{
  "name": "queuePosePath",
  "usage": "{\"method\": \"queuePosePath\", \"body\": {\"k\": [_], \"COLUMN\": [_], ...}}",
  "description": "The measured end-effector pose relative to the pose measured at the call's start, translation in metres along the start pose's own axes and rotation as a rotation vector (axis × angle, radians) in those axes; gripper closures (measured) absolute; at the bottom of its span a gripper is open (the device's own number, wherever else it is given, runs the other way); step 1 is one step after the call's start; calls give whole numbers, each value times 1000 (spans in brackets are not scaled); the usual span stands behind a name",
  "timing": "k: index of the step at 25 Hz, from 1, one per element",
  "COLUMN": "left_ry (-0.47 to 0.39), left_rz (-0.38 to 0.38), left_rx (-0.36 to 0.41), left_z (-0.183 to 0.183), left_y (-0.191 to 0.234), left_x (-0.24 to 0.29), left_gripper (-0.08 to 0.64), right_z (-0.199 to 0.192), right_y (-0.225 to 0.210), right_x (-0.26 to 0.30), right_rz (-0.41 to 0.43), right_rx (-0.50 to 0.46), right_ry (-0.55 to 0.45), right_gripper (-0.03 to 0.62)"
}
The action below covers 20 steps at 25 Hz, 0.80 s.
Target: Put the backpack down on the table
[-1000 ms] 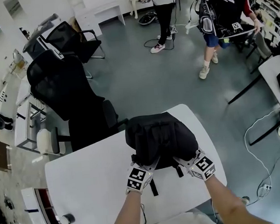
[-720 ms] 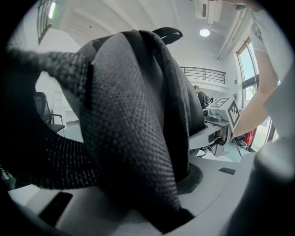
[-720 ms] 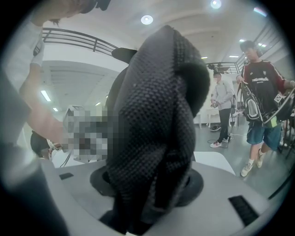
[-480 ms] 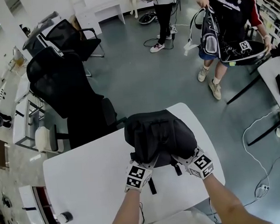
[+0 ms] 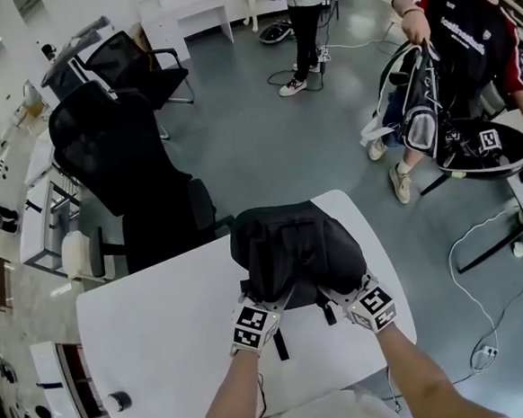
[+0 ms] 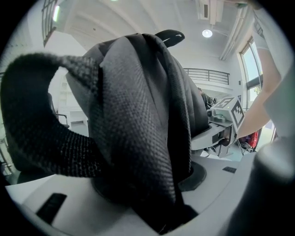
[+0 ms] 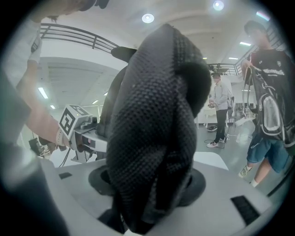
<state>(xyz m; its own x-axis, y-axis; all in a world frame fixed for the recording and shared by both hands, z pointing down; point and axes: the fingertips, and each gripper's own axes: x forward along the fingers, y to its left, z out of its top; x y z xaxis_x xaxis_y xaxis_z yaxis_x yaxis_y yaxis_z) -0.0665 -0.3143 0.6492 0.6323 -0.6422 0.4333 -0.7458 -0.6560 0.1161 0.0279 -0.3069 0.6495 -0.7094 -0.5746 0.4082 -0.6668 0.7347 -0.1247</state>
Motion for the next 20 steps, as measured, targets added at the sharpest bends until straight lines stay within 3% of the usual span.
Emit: {"method": "queuePosePath", "body": {"k": [8, 20], "left_ry": [-30, -37], "left_rz": [54, 121], "left_rx": [-21, -30], "left_z": [-4, 1], "left_y": [5, -1], "left_x": [-14, -45], "left_gripper": [285, 281], "right_z": [-1, 3], "right_y": [1, -1], "right_x": [-3, -31], "right_rz": [-48, -139], "right_rx": [7, 25], "right_ry": [27, 37], "right_gripper": [306, 291]}}
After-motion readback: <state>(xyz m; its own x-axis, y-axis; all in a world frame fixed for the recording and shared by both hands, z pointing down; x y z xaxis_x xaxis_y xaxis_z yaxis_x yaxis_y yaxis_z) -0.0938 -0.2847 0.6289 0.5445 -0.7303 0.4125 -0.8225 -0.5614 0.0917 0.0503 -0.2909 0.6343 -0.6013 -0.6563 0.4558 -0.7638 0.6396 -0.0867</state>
